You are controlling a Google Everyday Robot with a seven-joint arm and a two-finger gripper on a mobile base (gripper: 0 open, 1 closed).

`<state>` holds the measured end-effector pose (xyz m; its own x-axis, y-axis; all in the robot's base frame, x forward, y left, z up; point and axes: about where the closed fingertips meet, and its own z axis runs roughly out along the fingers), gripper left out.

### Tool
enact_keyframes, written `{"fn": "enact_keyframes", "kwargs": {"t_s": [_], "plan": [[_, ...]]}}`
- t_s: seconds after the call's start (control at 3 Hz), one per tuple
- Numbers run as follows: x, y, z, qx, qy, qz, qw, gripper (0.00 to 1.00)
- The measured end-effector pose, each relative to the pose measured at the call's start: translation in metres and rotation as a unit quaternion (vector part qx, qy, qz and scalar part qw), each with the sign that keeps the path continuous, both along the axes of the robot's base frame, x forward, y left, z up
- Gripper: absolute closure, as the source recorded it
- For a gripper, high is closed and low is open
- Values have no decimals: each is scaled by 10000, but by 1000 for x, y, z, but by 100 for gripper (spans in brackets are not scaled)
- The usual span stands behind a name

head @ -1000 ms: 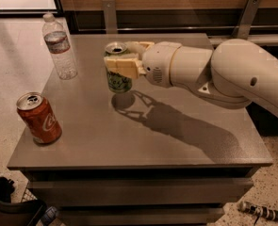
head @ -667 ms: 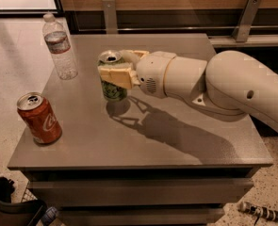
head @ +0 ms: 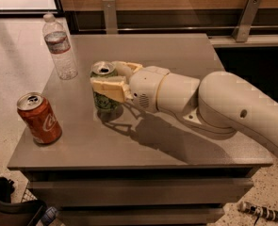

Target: Move green can near coke can

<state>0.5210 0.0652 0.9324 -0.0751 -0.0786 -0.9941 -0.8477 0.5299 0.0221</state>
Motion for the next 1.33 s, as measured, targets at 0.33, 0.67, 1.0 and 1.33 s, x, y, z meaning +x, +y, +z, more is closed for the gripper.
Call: {"fn": "enact_keyframes", "kwargs": {"t_s": [0.33,0.67,1.0,1.33], "plan": [[-3,4,-6,95,20,22,10000,100],[-11,10,-11,79,88,13,9999,100],[-20,20,-12,-8,143,64,9999,100],[-35,40,-17,-110,113,189,9997,100]]}}
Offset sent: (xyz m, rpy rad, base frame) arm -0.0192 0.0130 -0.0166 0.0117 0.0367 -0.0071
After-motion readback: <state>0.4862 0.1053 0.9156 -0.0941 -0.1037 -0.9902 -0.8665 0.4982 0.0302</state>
